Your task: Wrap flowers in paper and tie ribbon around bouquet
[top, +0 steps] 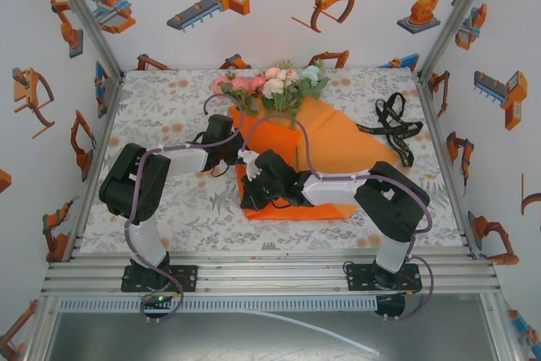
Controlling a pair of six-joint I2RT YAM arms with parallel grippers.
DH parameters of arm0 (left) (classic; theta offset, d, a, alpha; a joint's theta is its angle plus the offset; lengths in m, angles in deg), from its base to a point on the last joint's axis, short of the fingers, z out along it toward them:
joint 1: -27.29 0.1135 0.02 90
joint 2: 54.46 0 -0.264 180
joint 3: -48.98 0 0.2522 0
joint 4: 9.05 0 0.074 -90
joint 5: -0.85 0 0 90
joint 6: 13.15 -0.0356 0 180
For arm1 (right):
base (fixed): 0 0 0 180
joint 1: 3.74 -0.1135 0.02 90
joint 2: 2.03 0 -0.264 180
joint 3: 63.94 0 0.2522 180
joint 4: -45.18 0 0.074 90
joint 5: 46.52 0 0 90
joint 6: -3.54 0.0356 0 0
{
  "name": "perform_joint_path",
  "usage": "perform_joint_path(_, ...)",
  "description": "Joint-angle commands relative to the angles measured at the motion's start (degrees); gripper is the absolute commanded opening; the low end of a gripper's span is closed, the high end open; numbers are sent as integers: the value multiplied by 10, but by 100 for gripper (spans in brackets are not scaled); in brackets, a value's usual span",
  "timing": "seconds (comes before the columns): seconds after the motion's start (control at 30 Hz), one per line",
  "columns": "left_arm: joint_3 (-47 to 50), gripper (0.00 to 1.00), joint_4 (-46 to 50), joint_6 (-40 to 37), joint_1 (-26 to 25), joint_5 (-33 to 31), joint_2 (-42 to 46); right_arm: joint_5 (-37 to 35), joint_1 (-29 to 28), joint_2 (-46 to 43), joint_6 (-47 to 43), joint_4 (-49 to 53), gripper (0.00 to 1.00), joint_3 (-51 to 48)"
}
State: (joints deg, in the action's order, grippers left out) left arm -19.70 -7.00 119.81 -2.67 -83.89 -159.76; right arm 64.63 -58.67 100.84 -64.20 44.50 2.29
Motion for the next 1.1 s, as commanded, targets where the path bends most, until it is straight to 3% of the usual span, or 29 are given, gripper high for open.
perform_joint_path(0.0, 5, 31, 49, -18, 3, -8, -21, 41, -2, 5, -8, -2, 0, -24)
perform_joint_path(0.4, -1, 30, 56, -23, 11, -11, -22, 55, -3, -5, -5, 24, 0, -33)
perform_joint_path(0.53, 1, 30, 56, -25, 13, -7, -18, 28, 9, -54, 13, 10, 0, -37)
perform_joint_path(0.67, 2, 32, 50, -26, 12, 7, -8, 11, 35, -41, 33, -27, 0, -55)
perform_joint_path(0.87, 0, 39, 65, -30, 12, 2, 41, 21, 36, -15, 21, -40, 0, -72)
perform_joint_path(1.03, -3, 43, 90, -32, 11, 0, 105, 31, 58, -84, 43, -32, 1, -67)
perform_joint_path(1.07, 0, 43, 97, -31, 8, -1, 123, 30, 71, -108, 50, -27, 5, -70)
